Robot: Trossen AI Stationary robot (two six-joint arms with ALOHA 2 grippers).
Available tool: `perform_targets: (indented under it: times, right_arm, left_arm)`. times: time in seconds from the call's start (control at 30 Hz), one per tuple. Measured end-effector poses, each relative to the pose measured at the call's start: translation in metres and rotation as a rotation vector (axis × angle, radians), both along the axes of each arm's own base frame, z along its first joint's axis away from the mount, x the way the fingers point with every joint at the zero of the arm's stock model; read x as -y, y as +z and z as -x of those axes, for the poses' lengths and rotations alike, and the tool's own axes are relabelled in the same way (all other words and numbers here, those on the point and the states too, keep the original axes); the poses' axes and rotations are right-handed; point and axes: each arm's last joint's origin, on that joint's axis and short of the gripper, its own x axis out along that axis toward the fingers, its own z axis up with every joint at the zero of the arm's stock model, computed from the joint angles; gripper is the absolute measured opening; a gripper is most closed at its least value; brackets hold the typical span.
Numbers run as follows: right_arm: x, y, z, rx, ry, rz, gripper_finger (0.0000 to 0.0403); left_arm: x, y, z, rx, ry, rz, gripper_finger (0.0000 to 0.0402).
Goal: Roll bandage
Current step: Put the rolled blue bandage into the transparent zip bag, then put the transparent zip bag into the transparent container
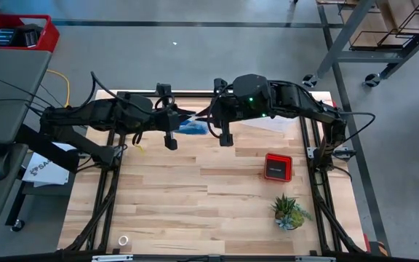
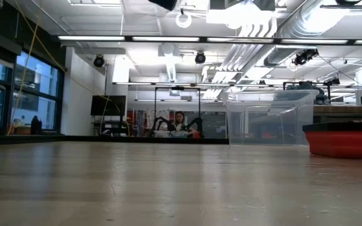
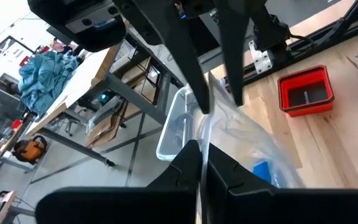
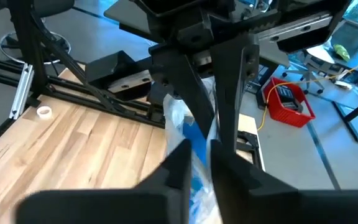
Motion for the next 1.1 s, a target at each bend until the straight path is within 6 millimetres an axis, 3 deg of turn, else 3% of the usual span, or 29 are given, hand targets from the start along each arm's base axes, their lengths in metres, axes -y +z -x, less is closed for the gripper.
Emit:
perform_targets:
  times: [0.1,0.27,0.57,0.83,1.1]
  right_arm:
    - [0.0,-0.001,0.0,-0.008,-0.007,-0.008,0.0009]
    - [0.003,-0.001,0.001,-0.013,-0.059,-0.002,0.0003]
    - [0.015,-0.004,0.002,-0.042,-0.139,-0.006,0.0001]
    - [0.028,0.0,0.009,-0.038,-0.177,-0.013,0.0]
    - [0.043,0.012,0.033,-0.035,-0.315,0.005,0.0]
  left_arm:
    - [0.0,0.001,0.0,0.009,-0.002,0.001,0.0]
    - [-0.001,0.008,-0.001,0.075,0.042,-0.001,0.0005]
    - [-0.002,0.026,0.026,0.004,0.102,0.107,0.0061]
    - [-0.003,0.047,0.055,0.025,0.226,0.048,0.0076]
    - [-0.014,0.022,0.103,-0.03,0.474,0.328,0.0077]
